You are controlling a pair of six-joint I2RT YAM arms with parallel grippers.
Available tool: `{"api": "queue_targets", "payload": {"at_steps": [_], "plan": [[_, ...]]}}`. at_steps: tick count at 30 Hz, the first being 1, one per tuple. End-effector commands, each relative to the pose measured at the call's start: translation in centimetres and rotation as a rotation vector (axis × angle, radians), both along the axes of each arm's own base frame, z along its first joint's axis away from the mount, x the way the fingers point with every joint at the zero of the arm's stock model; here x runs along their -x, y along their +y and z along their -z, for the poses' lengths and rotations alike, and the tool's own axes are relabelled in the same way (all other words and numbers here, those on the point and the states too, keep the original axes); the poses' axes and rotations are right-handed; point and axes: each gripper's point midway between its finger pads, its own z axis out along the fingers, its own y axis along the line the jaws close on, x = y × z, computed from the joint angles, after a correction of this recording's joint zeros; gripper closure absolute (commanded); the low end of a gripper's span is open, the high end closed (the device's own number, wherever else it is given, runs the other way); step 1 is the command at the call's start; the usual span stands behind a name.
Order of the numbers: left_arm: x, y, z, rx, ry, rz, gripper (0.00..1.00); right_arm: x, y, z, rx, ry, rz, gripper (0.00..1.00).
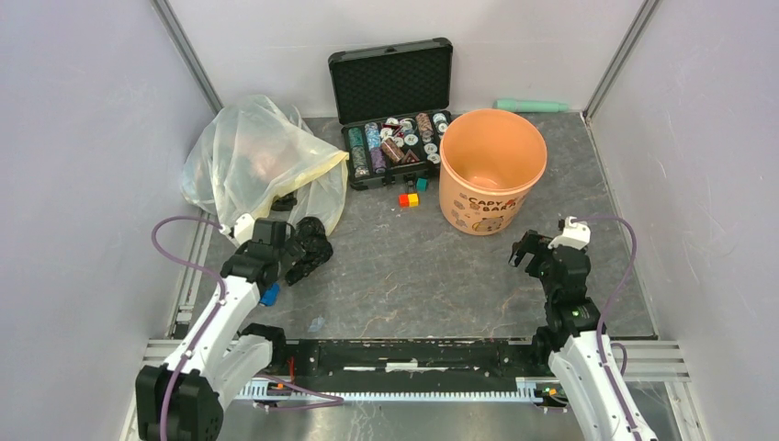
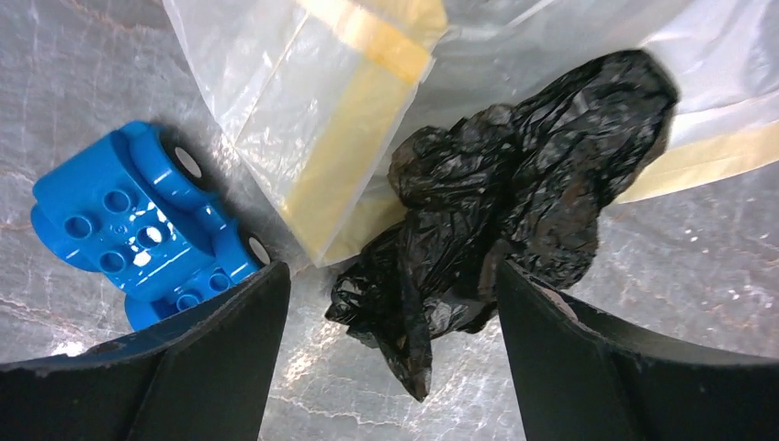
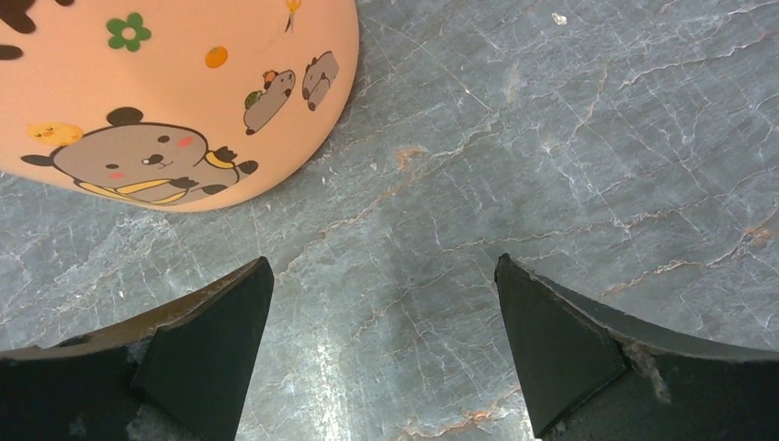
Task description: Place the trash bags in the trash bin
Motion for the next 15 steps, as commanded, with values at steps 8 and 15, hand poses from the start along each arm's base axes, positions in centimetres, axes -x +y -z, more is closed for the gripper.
{"api": "queue_targets", "payload": {"at_steps": [8,15], "plan": [[-1.0,-3.0,1.1,0.116,0.013,0.082,0.66,-0.3,0.2,-1.6,-0.011,-0.048,-0.005,0.01],[-1.5,-7.2,-0.5,0.241,-0.055,0.332,0.98,-0.3,4.2,-3.1,-0.043,-0.071,-0.255,0.01]]}}
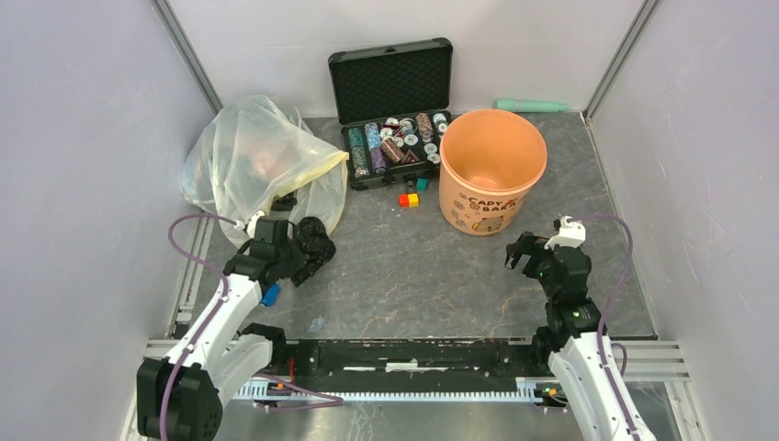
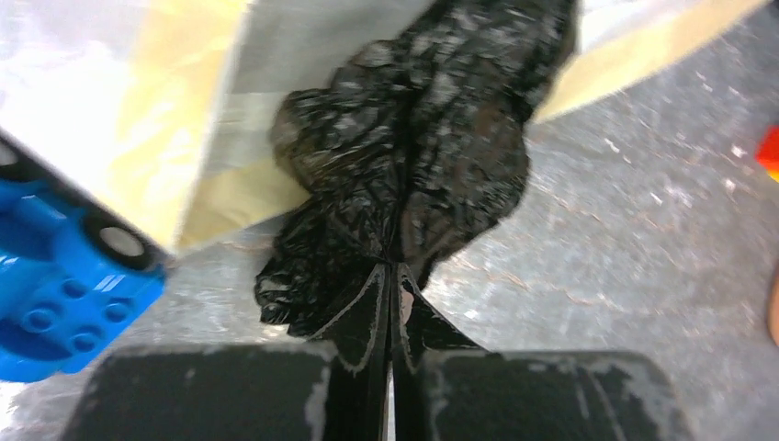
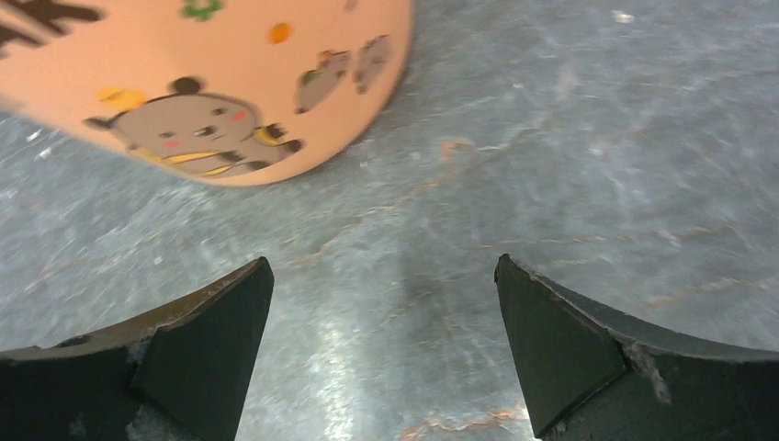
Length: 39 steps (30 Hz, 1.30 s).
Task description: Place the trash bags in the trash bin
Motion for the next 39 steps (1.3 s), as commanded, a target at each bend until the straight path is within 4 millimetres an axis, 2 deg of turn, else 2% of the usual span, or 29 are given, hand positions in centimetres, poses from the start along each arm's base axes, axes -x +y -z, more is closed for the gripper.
{"api": "queue_targets", "payload": {"at_steps": [1,3,4,6,13,18,23,30,32,33,37,39], "plan": [[-1.2,-5.1,-2.7,0.165,-0.144,0.285,0.98,-0.5,4.2,-3.6,-0.042,-0.092,-0.255,0.01],[-0.9,-8.5,-4.3,0.3,-0.223,0.451,0.98,-0.1,6.7,-4.7,-0.088,-0.135,-0.399,0.01],[-0.4,-10.0,-4.8,0.37,-0.247,0.51,0.98,0.2,7.7,-5.2,-0.112,-0.154,-0.457,0.04],[0.1,-12.2,-5.9,0.448,-0.296,0.595,0.98,0.7,9.2,-5.8,-0.166,-0.176,-0.54,0.06],[1.9,-18.0,-6.7,0.454,-0.328,0.834,0.98,2.3,12.6,-5.7,-0.249,-0.199,-0.699,0.13],[2.3,-21.3,-6.9,0.517,-0.336,0.906,0.98,4.1,15.5,-5.6,-0.279,-0.215,-0.818,0.16],[2.2,-23.3,-7.5,0.547,-0.345,0.921,0.98,6.3,18.5,-5.1,-0.281,-0.226,-0.954,0.18],[2.7,-24.8,-9.5,0.594,-0.371,0.909,0.98,7.8,20.8,-4.0,-0.232,-0.292,-0.998,0.2],[2.5,-24.6,-9.9,0.601,-0.366,0.868,0.97,8.6,22.0,-4.0,-0.195,-0.314,-1.032,0.11],[2.5,-24.5,-10.2,0.608,-0.366,0.854,0.97,8.8,22.4,-4.0,-0.16,-0.325,-1.04,0.03],[2.2,-24.1,-10.9,0.624,-0.351,0.79,0.97,8.3,23.3,-4.2,-0.015,-0.366,-0.984,0.02],[2.2,-23.9,-11.2,0.634,-0.35,0.762,0.97,8.6,24.2,-5.1,-0.005,-0.395,-0.985,0.02]]}}
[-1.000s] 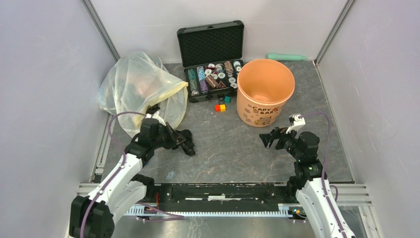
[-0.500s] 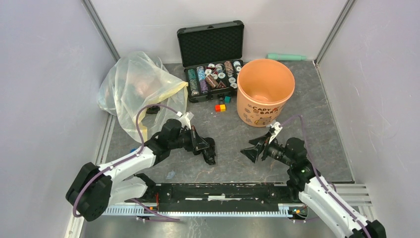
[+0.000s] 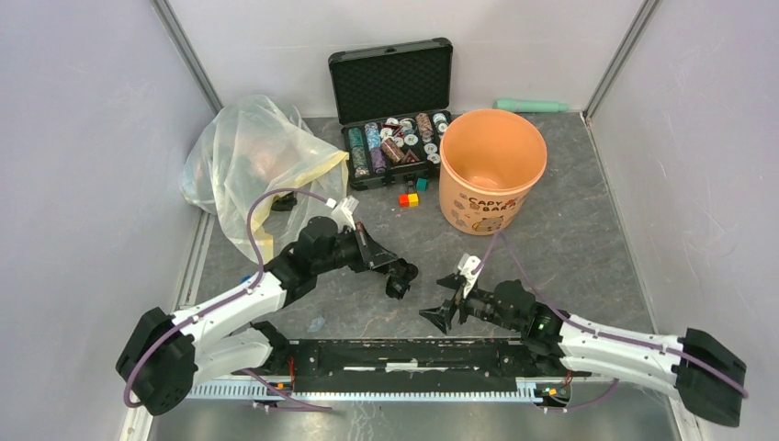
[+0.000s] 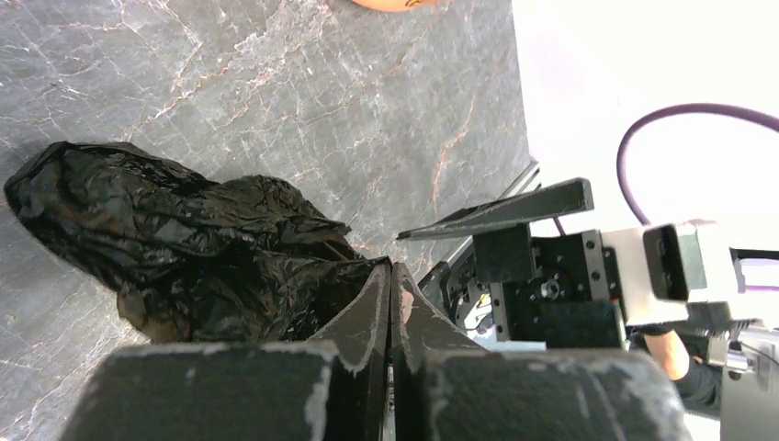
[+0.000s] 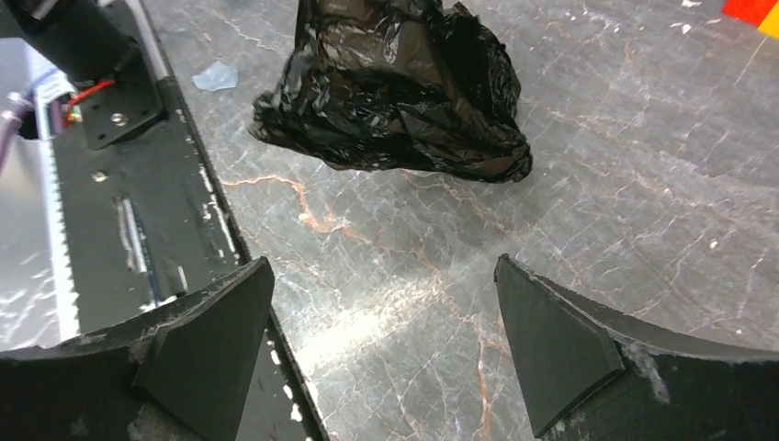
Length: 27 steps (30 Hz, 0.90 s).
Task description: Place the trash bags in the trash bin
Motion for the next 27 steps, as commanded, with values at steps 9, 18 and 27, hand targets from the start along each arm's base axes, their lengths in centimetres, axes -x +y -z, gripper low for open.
{"api": "queue_targets", "payload": {"at_steps": [9,18,27], "plan": [[-1.0,1.2,-3.5,0.114,0.03,-0.183,0.98,-1.9,4.1,-8.3,-0.014,-0.297,0.256,0.02],[-0.3,1.3,-3.3,0.145,0.071,-0.199,0.97,-2.4,6.8,-9.8,0.007,-0.329,0.344,0.02],[0.3,1.3,-4.2,0.174,0.068,-0.177,0.97,-3.3,7.8,-9.4,0.025,-0.348,0.364,0.02]]}}
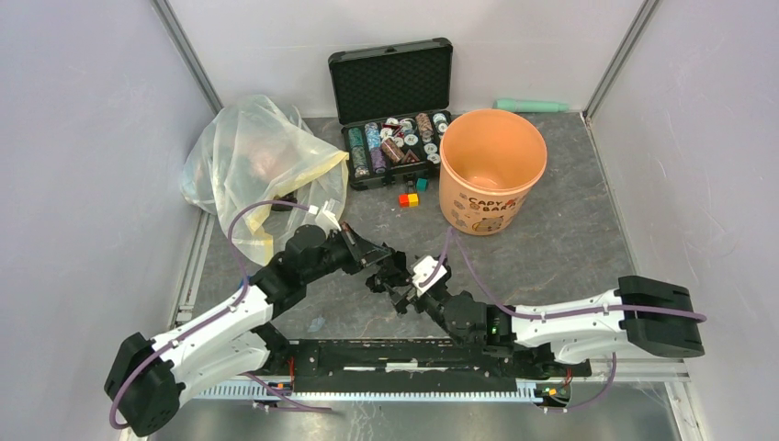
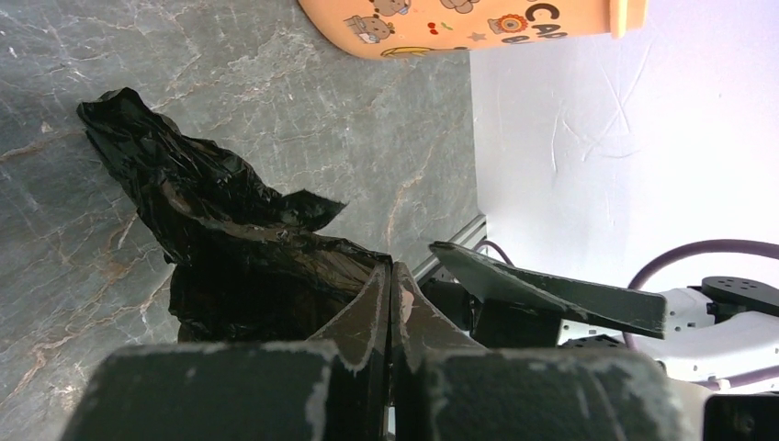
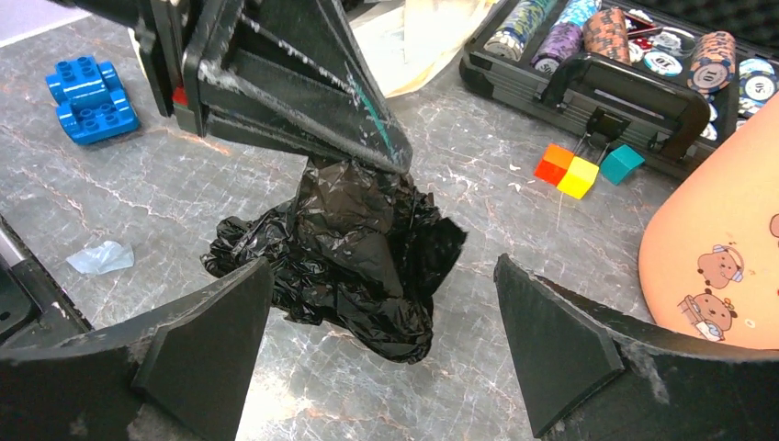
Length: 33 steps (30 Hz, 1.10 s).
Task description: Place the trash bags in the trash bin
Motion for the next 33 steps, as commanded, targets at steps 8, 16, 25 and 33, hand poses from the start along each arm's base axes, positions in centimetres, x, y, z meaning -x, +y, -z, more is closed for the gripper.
{"api": "queue_targets", "payload": {"at_steps": [8,16,25,33], "plan": [[1.3,-0.8,-2.8,0.087,-0.01,0.061,0.97,-0.7,2.3,-1.4,-0.046,-0.006,-0.004,0.02],[2.6,0.0,-4.6,0.025,-0.074,0.118,0.97,-1.6,0.2,2.7,-0.102,0.155,-0.117,0.02],[4.6,1.0,2.5,-0.162,-0.02,0.236,0.98,0.6,-2.9,7.2,-0.084,0.253,-0.2,0.02],[5.8,2.3,7.6,-0.232,0.015,0.254,0.98,1.0,-3.8,6.6,-0.083,0.239,-0.213,0.02]]}}
